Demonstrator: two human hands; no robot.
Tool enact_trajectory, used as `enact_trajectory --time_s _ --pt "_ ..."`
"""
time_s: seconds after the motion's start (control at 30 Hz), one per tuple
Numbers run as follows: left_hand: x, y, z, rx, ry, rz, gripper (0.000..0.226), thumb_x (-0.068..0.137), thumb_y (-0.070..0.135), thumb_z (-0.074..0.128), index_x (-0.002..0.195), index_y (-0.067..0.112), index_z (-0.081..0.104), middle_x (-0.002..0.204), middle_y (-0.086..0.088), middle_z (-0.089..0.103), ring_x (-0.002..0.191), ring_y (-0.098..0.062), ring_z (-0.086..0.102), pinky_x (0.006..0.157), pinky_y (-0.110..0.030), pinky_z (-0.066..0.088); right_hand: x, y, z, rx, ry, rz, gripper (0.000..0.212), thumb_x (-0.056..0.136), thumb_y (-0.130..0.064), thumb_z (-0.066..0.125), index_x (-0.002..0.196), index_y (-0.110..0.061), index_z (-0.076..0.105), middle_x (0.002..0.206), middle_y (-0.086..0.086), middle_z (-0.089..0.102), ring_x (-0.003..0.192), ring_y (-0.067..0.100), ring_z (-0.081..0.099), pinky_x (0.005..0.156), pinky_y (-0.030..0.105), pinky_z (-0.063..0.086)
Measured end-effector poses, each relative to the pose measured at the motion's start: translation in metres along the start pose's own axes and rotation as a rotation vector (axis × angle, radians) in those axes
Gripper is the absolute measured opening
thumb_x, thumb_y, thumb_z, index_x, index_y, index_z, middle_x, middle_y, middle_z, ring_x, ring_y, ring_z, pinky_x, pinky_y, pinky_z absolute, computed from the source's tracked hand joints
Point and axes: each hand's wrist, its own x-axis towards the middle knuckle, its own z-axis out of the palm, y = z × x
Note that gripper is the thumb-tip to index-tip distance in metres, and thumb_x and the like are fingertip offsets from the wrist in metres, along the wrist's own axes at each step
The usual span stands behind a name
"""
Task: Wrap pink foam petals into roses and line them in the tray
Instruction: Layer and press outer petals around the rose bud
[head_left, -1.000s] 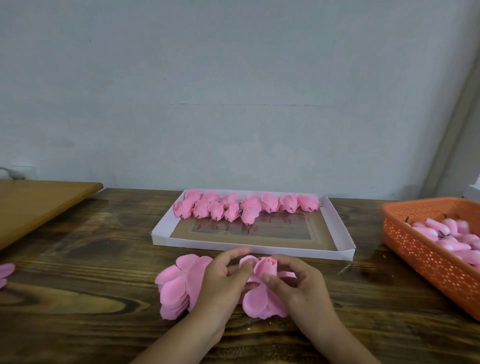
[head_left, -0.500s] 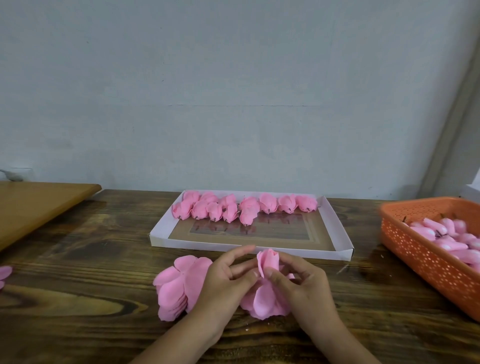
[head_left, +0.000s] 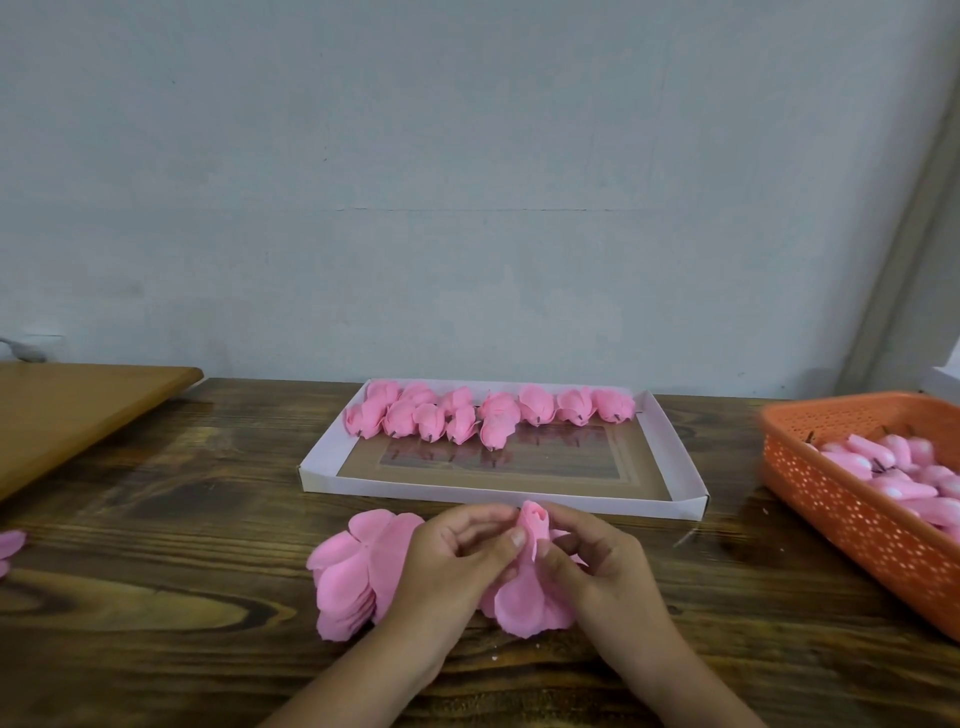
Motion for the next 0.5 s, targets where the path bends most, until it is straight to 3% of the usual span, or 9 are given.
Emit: enact_trajectory --time_s 0.07,0.17,0.27,0.33,0.5 --pt "-0.0004 0.0009 0.0001 -0.007 -0.005 0.018 0.016 0.082 0.015 0.079 0.094 0.025 0.081 0.098 -0.005 0.080 0.091 -0.018 0.076 0.071 -0.021 0.058 0.0012 0.0008 -0.0002 0.020 0.021 0.015 0.030 0.089 0.004 0.066 0.105 -0.020 0.073 0.091 0.000 0.077 0.083 0.022 0.071 0.070 0.028 0.058" --pt "-0.0013 0.0013 -0.0014 0.022 -0.072 0.042 0.033 0.075 0.029 0.080 0.106 0.020 0.079 0.101 -0.004 0.079 0.097 -0.018 0.075 0.076 -0.023 0.059 0.0025 0.0004 -0.0012 0.048 0.020 0.021 0.021 0.086 0.000 0.071 0.096 -0.019 0.074 0.088 0.004 0.076 0.082 0.025 0.071 0.071 0.036 0.060" --pt "-0.0011 0.0014 -0.0018 0.072 -0.095 0.043 0.039 0.076 0.030 0.078 0.113 0.017 0.077 0.102 -0.005 0.079 0.101 -0.022 0.074 0.085 -0.033 0.061 0.0017 -0.0009 -0.0020 0.054 0.004 0.006 0.027 0.087 -0.002 0.070 0.093 -0.028 0.079 0.083 0.004 0.076 0.076 0.018 0.071 0.065 0.026 0.057" --pt "-0.0014 0.0025 -0.0019 0.075 -0.088 0.030 0.038 0.077 0.029 0.079 0.112 0.016 0.077 0.102 -0.006 0.079 0.102 -0.024 0.074 0.089 -0.038 0.061 0.0012 -0.0014 -0.0027 0.059 -0.006 0.004 0.030 0.089 -0.001 0.068 0.096 -0.027 0.079 0.085 0.006 0.077 0.077 0.021 0.070 0.066 0.028 0.058" --pt "-0.0024 0.0051 -0.0035 0.119 -0.111 0.011 0.018 0.090 0.012 0.074 0.103 0.024 0.080 0.098 0.002 0.080 0.096 -0.011 0.075 0.077 -0.021 0.059 0.0016 -0.0006 -0.0021 0.065 -0.010 0.010 0.025 0.087 0.001 0.070 0.098 -0.020 0.077 0.089 0.004 0.076 0.082 0.027 0.069 0.071 0.033 0.059"
